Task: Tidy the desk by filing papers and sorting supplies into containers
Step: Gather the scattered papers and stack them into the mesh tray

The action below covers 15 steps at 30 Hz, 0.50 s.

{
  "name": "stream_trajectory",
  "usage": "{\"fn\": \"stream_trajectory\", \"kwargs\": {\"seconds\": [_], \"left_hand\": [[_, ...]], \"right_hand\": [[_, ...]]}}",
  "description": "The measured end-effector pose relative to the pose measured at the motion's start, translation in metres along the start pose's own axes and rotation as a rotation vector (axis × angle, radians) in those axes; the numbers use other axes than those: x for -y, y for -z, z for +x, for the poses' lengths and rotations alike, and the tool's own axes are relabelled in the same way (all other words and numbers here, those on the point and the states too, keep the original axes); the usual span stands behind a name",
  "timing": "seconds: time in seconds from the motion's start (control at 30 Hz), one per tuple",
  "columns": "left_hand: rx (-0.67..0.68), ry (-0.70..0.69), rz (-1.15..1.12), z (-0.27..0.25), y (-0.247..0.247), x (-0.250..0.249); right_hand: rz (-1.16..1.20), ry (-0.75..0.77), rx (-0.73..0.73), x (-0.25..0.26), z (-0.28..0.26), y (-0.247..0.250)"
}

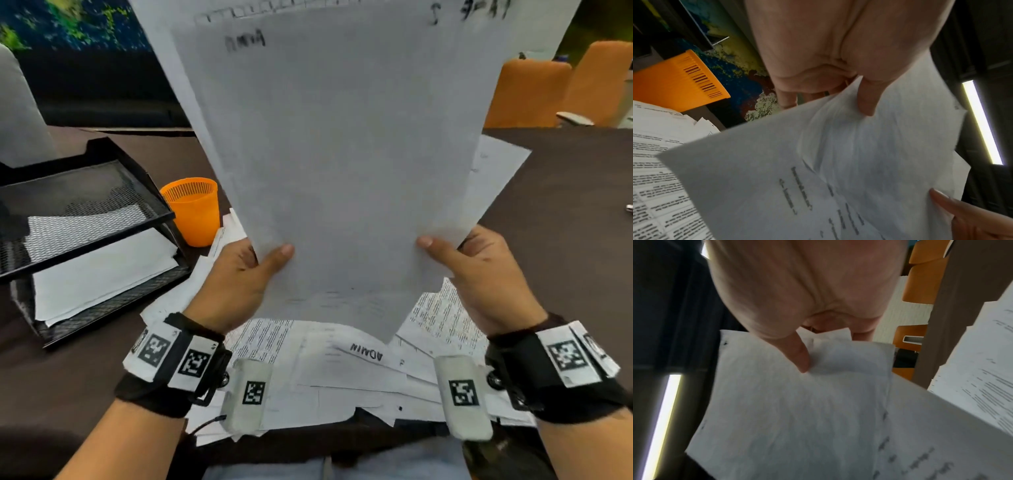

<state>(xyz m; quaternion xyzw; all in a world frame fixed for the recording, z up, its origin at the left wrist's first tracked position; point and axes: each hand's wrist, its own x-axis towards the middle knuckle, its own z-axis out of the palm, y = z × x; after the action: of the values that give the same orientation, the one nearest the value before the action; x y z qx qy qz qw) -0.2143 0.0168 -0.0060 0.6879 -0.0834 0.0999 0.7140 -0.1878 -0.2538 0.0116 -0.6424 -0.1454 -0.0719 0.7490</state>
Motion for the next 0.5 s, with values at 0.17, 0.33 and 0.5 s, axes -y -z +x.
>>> {"fn": "stream_trajectory", "kwargs": {"seconds": [0.17,0.33,0.5], "left_hand": [[-0.030,-0.119,-0.004,-0.006,-0.008,-0.007],[-0.030,-0.160,0.025,-0.004,-0.011,0.000],[-0.081,-0.231,-0.054,-0.004,-0.016,-0.010]], "right_hand": [[-0.037,0.027,0.062,0.010,-0.005,0.003],[-0.210,0.025,0.091,0.003,-0.007,-0.002],[-0.243,-0.015,0.141,-0.003,-0.006,-0.007]]}}
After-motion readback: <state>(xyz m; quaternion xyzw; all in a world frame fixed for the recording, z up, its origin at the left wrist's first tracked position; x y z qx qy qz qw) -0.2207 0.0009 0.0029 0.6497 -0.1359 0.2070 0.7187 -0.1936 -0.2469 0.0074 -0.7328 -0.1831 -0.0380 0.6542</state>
